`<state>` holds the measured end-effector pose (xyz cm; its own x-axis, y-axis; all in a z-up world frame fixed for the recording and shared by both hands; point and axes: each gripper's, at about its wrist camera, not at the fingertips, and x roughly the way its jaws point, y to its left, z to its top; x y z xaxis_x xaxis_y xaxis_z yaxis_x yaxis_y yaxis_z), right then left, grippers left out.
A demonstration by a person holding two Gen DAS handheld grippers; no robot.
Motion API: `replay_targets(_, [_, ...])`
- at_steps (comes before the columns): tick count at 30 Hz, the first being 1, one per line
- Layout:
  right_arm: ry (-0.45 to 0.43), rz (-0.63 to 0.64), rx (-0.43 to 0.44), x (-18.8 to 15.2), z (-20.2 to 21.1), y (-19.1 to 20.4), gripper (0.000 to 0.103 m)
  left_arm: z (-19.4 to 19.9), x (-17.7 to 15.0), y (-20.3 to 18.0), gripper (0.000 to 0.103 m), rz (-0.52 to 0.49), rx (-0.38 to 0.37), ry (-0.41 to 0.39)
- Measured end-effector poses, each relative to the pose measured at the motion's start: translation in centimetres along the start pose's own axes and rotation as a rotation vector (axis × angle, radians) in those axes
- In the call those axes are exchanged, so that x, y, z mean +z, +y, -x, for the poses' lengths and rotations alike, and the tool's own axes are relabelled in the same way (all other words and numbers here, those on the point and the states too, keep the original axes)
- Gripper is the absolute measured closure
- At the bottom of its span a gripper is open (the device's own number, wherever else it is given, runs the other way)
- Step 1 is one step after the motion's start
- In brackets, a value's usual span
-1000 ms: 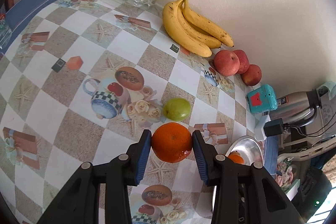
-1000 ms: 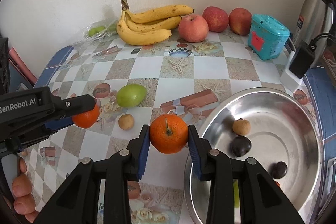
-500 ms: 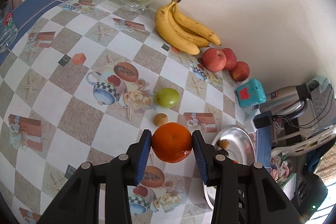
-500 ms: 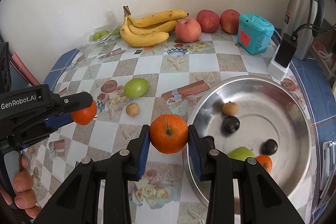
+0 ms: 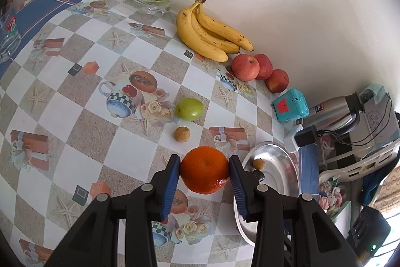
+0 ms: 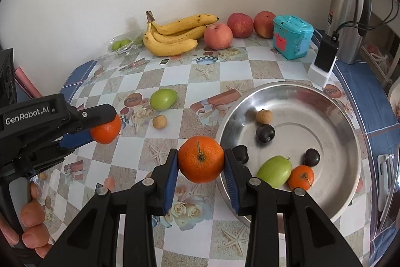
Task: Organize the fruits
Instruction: 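Carry both held oranges up and over the steel bowl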
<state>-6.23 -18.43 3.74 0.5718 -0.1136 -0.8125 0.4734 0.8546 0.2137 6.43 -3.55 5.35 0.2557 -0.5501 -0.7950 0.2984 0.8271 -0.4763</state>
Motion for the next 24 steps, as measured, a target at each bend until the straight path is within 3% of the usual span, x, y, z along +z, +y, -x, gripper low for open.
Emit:
replay_targets(11, [0.062,-0.101,-0.037,0.1,-1.8,-3.6,0.066,-2.0,-1.2,-2.2,0.061,-0.065,0.014,0.052])
replay_targets(24, [0.029,-0.251,-0.145,0.3,-0.2,-10.3,0.066,-5.5,-6.1,-9.6,0.061,-0.299,-0.003,0.173])
